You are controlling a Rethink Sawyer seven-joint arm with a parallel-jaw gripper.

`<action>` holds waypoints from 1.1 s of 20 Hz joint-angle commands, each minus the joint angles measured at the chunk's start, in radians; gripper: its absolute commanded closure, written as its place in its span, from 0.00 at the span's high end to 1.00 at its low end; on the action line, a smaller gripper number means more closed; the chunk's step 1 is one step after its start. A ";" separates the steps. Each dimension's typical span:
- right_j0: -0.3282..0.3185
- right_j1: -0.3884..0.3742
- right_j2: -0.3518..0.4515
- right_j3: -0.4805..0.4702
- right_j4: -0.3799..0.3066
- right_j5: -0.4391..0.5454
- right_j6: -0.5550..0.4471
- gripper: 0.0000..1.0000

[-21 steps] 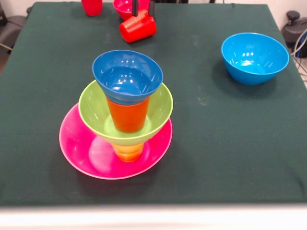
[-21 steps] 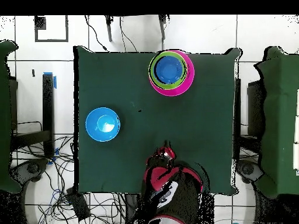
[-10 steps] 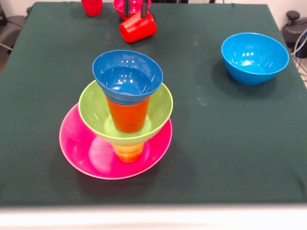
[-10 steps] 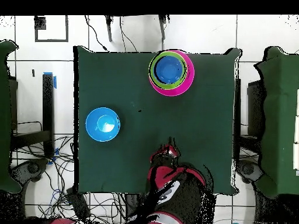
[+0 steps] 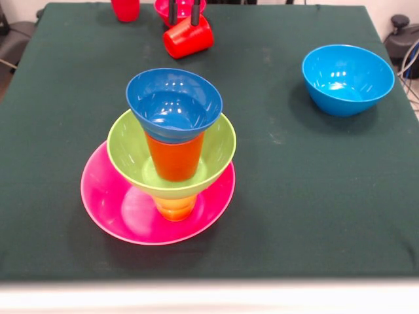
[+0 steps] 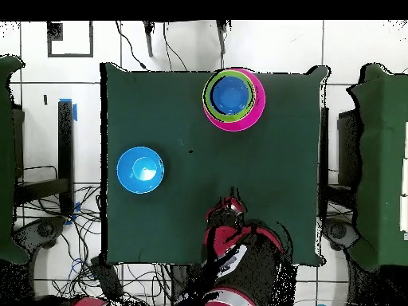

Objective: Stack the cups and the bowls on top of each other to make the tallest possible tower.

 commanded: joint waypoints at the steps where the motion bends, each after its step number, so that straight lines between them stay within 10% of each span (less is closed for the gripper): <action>1: -0.062 -0.063 0.231 -0.003 -0.114 0.215 0.130 1.00; 22: -0.077 -0.110 0.280 0.099 -0.064 0.258 0.109 1.00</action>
